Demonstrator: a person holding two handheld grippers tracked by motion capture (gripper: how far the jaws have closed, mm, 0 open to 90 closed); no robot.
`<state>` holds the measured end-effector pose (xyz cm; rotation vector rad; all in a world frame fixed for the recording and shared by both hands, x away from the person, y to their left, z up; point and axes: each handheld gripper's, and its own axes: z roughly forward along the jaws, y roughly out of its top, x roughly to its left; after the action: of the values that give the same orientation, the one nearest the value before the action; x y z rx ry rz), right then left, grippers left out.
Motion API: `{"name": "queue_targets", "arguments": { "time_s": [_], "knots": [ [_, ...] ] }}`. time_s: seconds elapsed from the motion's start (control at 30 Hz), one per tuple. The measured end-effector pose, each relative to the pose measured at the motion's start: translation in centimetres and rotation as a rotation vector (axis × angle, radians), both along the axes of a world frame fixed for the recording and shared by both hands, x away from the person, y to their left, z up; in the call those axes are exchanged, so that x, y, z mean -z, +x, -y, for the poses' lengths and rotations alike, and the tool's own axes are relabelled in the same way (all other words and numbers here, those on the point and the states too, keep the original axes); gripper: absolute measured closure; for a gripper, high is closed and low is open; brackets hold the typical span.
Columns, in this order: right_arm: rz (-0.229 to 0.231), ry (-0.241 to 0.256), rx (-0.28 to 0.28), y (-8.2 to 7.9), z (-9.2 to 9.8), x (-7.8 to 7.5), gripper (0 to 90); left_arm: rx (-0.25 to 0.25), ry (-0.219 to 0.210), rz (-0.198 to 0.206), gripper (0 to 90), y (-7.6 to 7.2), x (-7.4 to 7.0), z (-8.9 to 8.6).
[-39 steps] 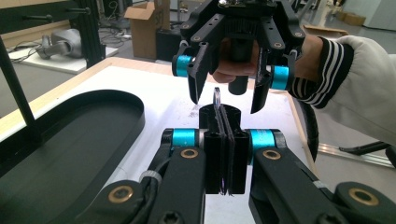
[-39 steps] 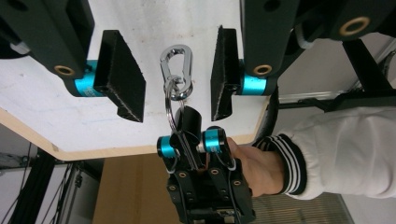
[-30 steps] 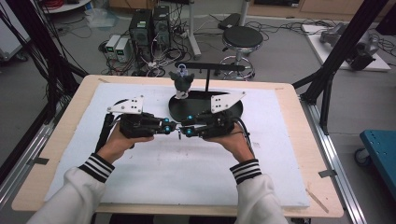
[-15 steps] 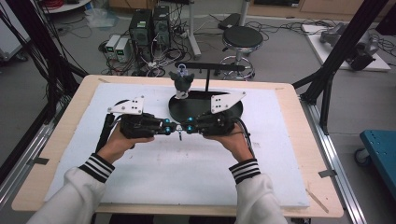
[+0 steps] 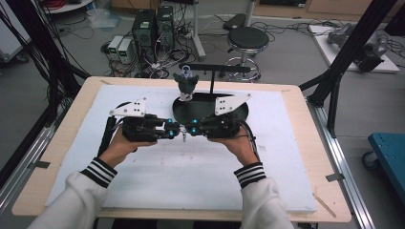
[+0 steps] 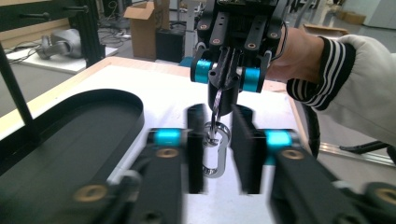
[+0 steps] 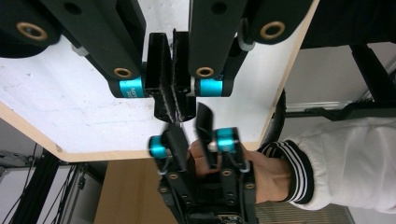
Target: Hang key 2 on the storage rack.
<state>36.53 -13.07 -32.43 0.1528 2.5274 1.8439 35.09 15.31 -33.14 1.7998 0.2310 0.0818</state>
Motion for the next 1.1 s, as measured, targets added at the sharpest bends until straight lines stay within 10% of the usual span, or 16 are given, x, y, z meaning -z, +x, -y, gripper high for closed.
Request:
{"name": "queue_targets", "arguments": {
  "time_s": [0.13,0.27,0.57,1.1],
  "knots": [
    [-0.003,0.001,0.022,0.1,0.3,-0.1,88.6,-0.11,0.056,0.068,23.1,-0.2,0.4,0.1],
    [-0.005,-0.005,0.046,0.1,0.9,-0.2,88.6,-0.145,0.025,0.155,8.4,-0.7,1.0,-1.1],
    [-0.008,0.004,0.102,0.3,2.5,-0.7,88.6,-0.225,-0.036,0.171,8.2,-1.8,2.6,-4.5],
    [0.008,-0.058,0.191,1.3,4.6,-2.9,88.6,-0.401,-0.004,0.155,7.2,-4.8,6.2,-8.7]
  ]
}}
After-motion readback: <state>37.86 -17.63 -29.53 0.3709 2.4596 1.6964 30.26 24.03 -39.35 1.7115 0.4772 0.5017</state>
